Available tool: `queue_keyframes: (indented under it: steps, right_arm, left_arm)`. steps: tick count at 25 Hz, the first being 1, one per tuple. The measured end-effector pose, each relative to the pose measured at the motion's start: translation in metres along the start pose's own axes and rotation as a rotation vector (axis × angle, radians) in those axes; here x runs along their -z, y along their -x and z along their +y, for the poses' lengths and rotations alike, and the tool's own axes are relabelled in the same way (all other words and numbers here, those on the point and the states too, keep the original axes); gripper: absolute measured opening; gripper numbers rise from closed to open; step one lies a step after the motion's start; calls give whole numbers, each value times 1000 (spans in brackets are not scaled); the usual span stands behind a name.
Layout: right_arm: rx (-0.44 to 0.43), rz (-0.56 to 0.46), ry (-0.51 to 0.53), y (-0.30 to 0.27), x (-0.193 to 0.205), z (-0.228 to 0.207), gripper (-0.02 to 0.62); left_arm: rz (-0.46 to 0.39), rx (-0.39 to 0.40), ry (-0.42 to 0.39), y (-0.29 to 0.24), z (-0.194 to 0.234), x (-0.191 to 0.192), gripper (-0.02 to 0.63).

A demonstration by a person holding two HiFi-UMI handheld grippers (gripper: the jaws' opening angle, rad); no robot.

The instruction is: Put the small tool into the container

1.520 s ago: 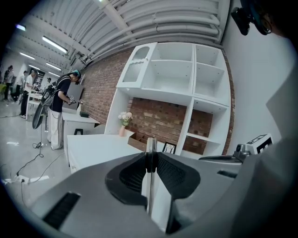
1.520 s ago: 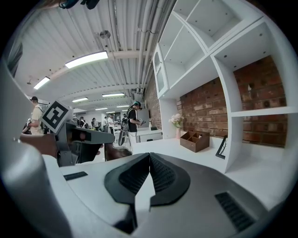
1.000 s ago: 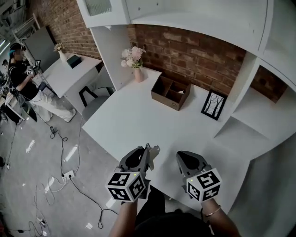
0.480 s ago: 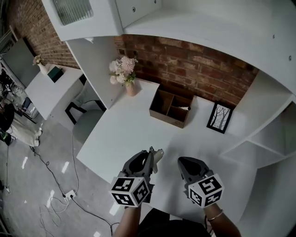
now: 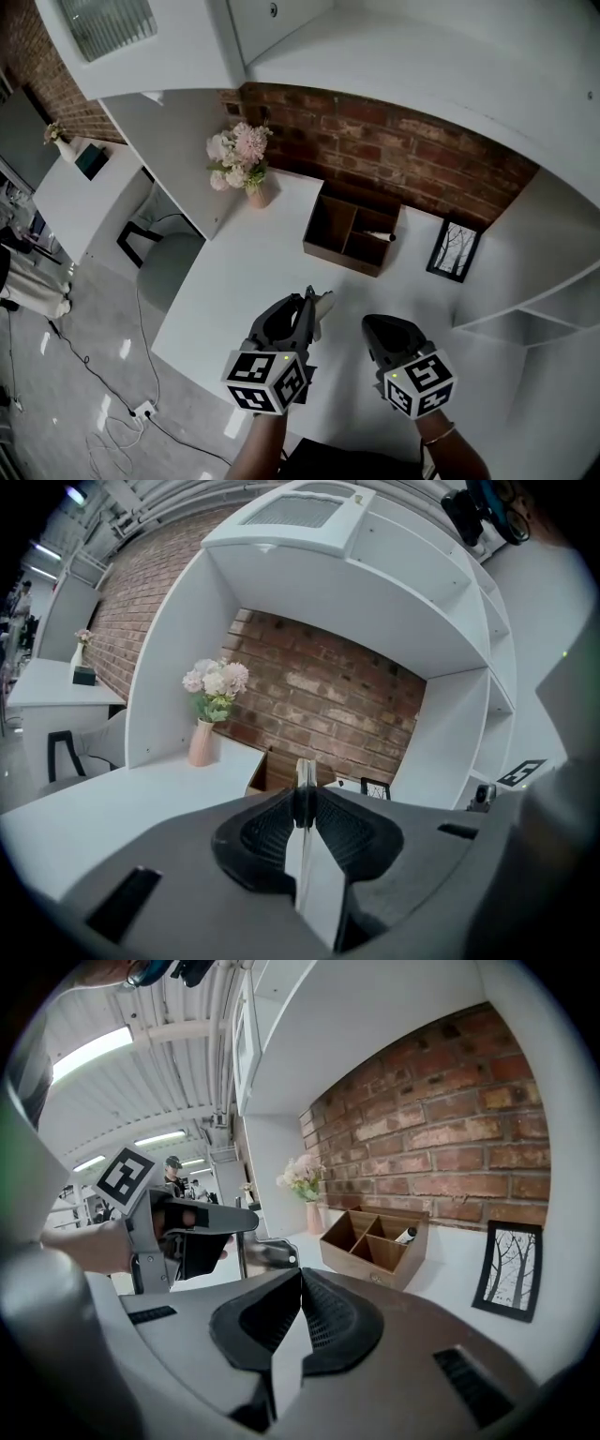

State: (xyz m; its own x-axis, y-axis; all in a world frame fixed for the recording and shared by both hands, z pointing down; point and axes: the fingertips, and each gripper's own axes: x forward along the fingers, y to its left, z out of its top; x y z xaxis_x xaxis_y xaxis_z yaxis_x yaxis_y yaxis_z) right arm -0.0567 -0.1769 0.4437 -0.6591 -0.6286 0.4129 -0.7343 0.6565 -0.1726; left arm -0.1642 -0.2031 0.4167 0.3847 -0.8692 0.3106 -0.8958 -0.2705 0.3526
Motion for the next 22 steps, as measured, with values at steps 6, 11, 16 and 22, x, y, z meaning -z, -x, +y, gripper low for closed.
queue_keyframes:
  steps: [6,11,16,22]
  right_arm:
    - [32,9,-25,-19,0,-10,5]
    - [63,8,-57,-27,3,-18,5]
    - [53,27,-70,-36,7,-18,5]
    - [41,40,-66,-47,5,-22,5]
  left_arm:
    - [9,33,-28,-31,10,-14,77]
    - [-2,56,-48,-53,14,-36,77]
    - [-35,81,-76,-71,12,-65,77]
    - [-76,100,-72,-98,12,-91,77]
